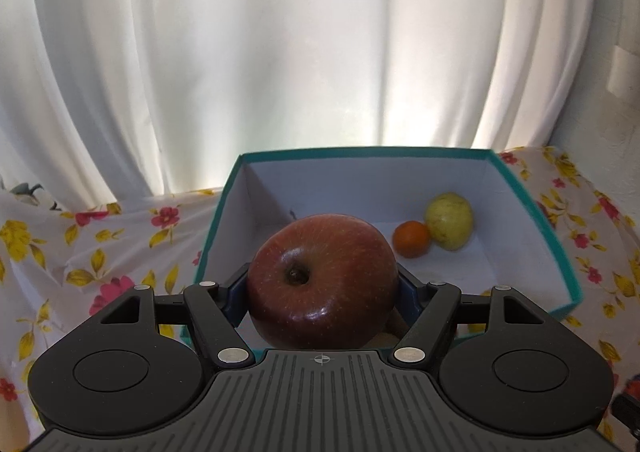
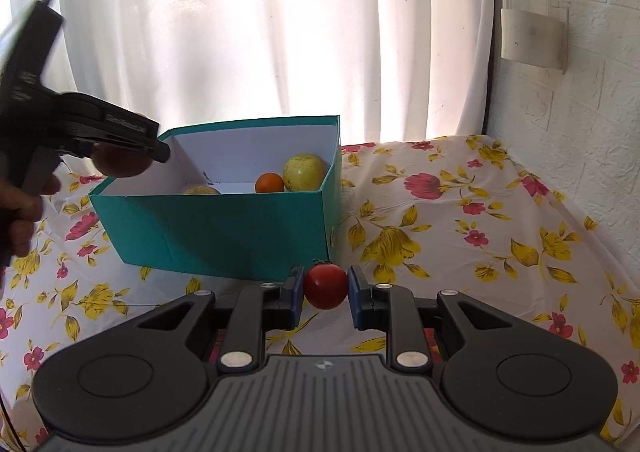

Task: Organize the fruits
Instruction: 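Lower the red apple into the teal box with the left tool while the right tool carries the tomato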

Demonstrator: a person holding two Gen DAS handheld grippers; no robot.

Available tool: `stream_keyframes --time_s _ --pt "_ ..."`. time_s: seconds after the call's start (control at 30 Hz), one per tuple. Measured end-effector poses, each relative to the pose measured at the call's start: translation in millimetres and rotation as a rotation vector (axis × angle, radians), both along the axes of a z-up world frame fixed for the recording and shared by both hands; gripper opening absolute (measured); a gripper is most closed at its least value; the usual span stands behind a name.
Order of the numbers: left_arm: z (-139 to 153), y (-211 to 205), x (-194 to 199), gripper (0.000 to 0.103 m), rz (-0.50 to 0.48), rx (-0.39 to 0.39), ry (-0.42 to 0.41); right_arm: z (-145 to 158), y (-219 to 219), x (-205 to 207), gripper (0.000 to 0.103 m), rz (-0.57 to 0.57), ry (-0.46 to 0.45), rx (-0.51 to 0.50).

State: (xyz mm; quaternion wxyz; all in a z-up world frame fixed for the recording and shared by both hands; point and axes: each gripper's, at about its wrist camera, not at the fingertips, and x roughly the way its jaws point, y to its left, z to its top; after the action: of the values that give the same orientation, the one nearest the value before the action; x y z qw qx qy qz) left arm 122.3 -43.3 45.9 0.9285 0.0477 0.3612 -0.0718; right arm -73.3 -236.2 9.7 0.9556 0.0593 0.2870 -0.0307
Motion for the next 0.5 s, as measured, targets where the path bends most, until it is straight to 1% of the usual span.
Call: stream_keyframes --time_s 0.1,0.27,0.33,0.37,0.43,0.5 --pt "-15.6 1.7 13.1 0.075 0.018 0.015 0.043 4.4 1.9 3.5 0.022 0.016 -0.012 -0.01" --pt "-35.3 3.8 24.6 0.076 0.036 0.008 0.101 14.2 5.1 18.2 0.022 0.029 -0.047 -0.036" --pt "-39.9 5.6 26.2 0.076 0.04 -0.007 0.118 18.0 5.6 24.4 0.022 0.035 -0.06 -0.041" --pt "-40.3 6.8 25.6 0.075 0.039 -0.017 0.113 20.0 6.0 27.3 0.022 0.036 -0.068 -0.045" --pt "-33.8 8.9 21.7 0.076 0.036 -0.025 0.057 22.6 6.3 33.6 0.022 0.04 -0.075 -0.05" --pt "-23.1 12.4 17.2 0.087 0.044 -0.037 0.007 23.8 6.6 40.5 0.022 0.044 -0.079 -0.051"
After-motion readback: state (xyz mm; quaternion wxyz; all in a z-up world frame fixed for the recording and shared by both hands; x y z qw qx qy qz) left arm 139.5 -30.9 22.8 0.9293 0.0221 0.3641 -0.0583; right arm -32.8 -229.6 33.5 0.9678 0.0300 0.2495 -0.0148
